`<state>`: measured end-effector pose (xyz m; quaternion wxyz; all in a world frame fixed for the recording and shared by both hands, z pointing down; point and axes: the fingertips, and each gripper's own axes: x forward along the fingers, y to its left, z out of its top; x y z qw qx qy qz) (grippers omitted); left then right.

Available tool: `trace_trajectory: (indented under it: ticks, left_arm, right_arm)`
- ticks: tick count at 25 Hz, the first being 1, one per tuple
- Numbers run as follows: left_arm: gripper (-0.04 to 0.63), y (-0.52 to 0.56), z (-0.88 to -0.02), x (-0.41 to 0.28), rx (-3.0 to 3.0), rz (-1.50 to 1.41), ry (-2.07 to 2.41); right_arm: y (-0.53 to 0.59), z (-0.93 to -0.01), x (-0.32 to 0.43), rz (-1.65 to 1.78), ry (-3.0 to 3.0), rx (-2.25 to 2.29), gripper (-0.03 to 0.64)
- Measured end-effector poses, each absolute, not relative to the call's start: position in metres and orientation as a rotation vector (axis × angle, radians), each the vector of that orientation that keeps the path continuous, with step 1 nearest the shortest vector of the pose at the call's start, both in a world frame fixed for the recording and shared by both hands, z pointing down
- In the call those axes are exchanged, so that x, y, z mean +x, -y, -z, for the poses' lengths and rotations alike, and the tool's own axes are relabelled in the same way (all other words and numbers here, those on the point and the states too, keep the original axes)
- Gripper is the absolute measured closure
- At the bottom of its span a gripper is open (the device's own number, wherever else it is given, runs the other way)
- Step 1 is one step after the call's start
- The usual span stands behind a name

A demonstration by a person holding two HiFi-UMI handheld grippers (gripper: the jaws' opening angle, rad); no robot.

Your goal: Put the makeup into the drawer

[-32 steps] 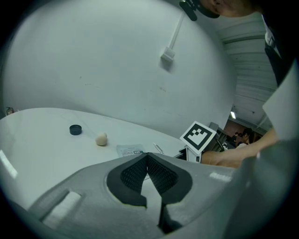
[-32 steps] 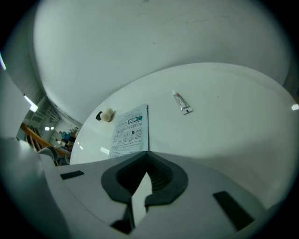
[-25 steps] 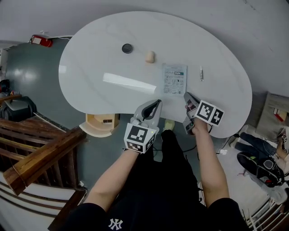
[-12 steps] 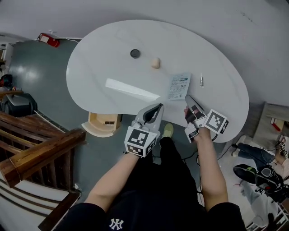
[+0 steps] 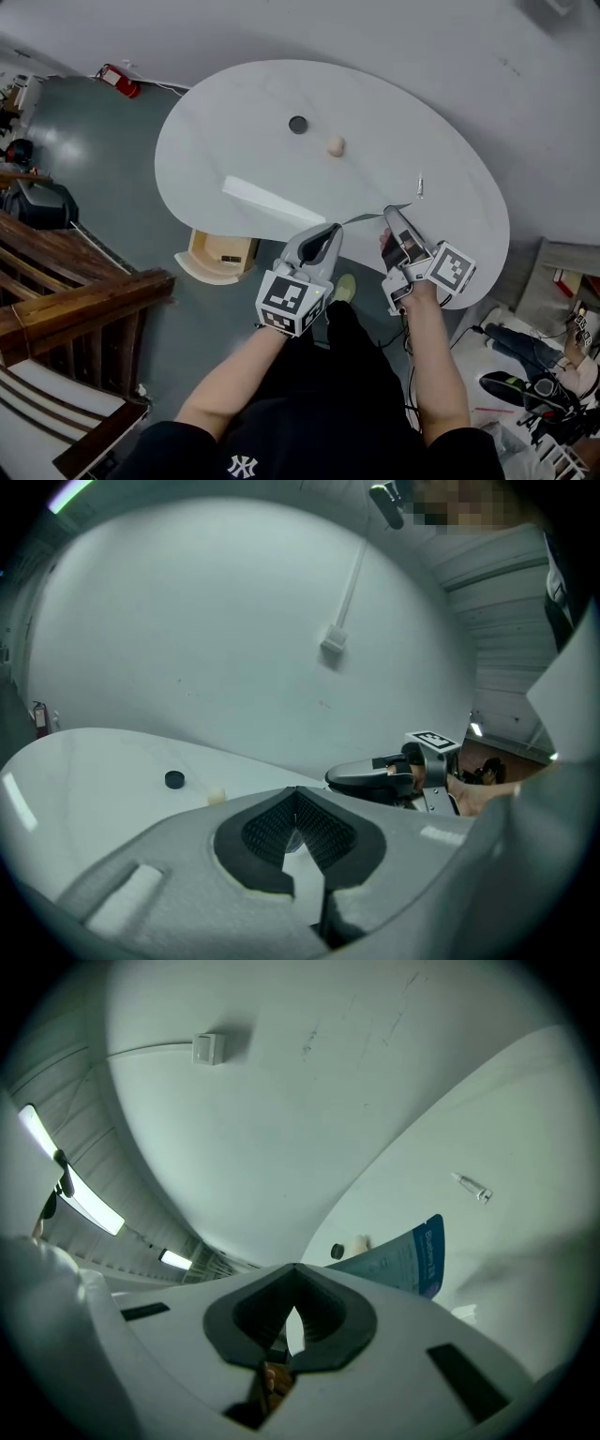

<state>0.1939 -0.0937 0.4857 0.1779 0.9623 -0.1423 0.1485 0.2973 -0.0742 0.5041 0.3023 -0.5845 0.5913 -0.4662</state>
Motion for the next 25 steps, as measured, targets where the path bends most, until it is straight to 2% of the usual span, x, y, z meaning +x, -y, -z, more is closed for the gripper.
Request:
trace_trajectory:
  ticks: [14, 25]
  left_arm:
    - [0.584, 0.094, -0.458, 0.17, 2.701, -0.343, 0.646]
    - [0.586, 0.154, -0.443, 0.021, 2.614, -0.274, 0.95]
  right_arm:
    - [0.097, -0.46, 0.256, 1.255, -1.794, -1.321, 0.603]
    - [0.173, -0.441, 0.095, 1.362, -2.008, -1.099, 0.603]
